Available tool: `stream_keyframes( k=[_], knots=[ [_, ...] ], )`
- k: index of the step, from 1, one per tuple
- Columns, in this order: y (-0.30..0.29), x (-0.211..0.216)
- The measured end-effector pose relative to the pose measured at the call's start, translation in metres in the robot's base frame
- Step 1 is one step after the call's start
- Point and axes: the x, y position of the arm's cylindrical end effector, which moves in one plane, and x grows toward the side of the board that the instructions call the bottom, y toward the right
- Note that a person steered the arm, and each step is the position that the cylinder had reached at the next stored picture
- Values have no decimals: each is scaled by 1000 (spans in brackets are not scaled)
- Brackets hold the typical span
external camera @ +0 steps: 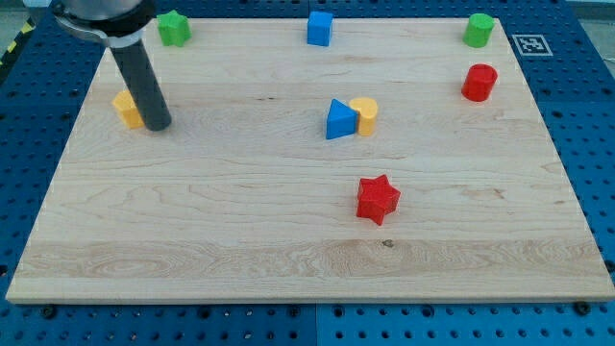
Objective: Point at the blue triangle
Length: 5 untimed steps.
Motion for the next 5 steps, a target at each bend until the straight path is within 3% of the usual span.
stream_keyframes(
  k=[1,2,4,5],
  knots=[
    [51,4],
    [57,-24],
    [-26,-47],
    [-28,-47]
  ],
)
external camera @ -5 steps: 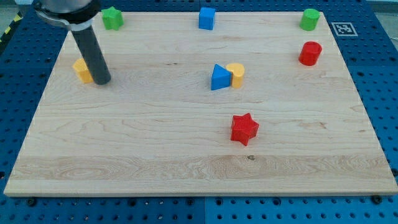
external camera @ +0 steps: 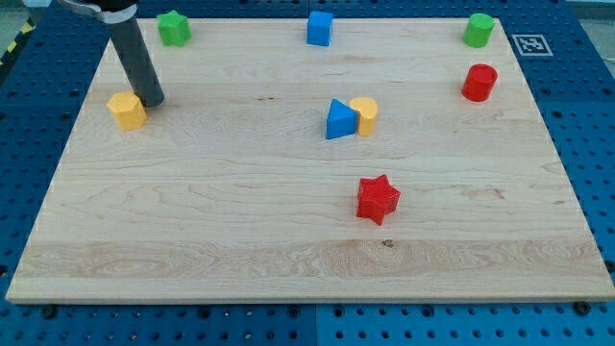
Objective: Point at the blue triangle
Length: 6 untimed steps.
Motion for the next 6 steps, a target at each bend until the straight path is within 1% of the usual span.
stream_keyframes(
  k=[1,3,4,6],
  knots=[
    [21,-5],
    [175,-6],
    [218,-6],
    [219,-6]
  ],
)
